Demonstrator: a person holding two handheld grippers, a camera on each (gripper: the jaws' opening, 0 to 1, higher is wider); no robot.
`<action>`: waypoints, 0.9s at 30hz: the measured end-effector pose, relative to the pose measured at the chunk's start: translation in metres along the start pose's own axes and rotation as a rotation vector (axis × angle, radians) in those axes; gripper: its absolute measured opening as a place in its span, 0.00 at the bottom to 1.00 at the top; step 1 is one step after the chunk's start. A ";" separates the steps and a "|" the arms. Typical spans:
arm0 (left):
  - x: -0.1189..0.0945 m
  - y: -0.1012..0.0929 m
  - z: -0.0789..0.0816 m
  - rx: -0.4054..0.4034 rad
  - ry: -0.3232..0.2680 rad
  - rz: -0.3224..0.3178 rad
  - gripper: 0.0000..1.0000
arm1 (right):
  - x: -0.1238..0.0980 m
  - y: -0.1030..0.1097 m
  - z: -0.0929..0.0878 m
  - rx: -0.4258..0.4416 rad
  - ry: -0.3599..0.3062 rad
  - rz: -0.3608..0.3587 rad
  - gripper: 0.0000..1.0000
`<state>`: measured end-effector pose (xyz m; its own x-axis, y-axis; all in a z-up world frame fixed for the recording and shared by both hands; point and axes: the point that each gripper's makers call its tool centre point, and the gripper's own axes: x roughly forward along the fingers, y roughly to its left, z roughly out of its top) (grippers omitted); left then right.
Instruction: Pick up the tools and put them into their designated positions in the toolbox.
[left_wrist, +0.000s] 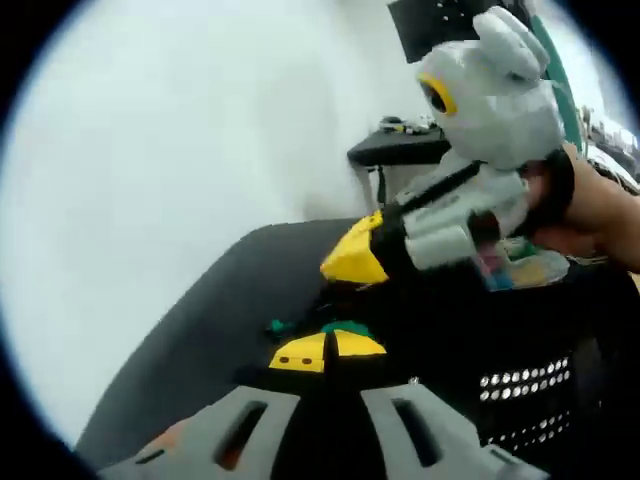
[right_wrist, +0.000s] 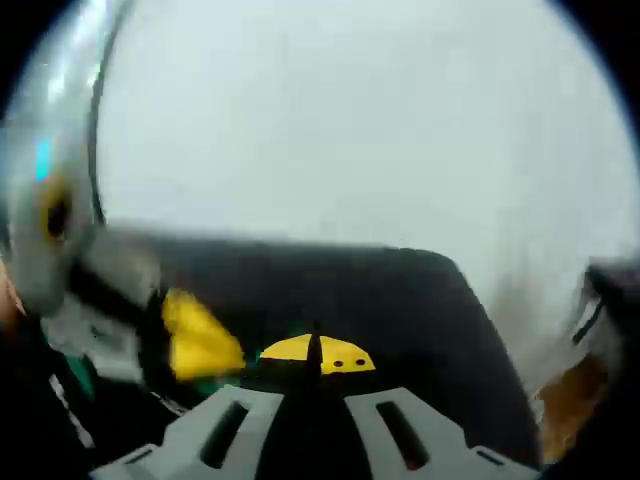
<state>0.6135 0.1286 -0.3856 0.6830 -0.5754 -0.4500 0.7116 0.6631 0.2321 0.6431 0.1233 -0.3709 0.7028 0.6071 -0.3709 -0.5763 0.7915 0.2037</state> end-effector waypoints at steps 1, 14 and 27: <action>0.000 0.006 -0.002 0.077 0.002 0.031 0.00 | 0.001 -0.003 0.000 -0.059 -0.026 -0.032 0.00; -0.001 0.009 -0.009 0.053 -0.005 0.034 0.00 | 0.012 0.020 -0.012 -0.351 -0.059 -0.120 0.00; 0.010 0.010 -0.008 0.138 0.011 0.068 0.00 | 0.017 0.000 -0.003 -0.396 -0.139 -0.178 0.00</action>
<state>0.6263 0.1331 -0.3951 0.7292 -0.5255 -0.4383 0.6801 0.6280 0.3784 0.6539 0.1332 -0.3804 0.8389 0.4895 -0.2379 -0.5378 0.8128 -0.2241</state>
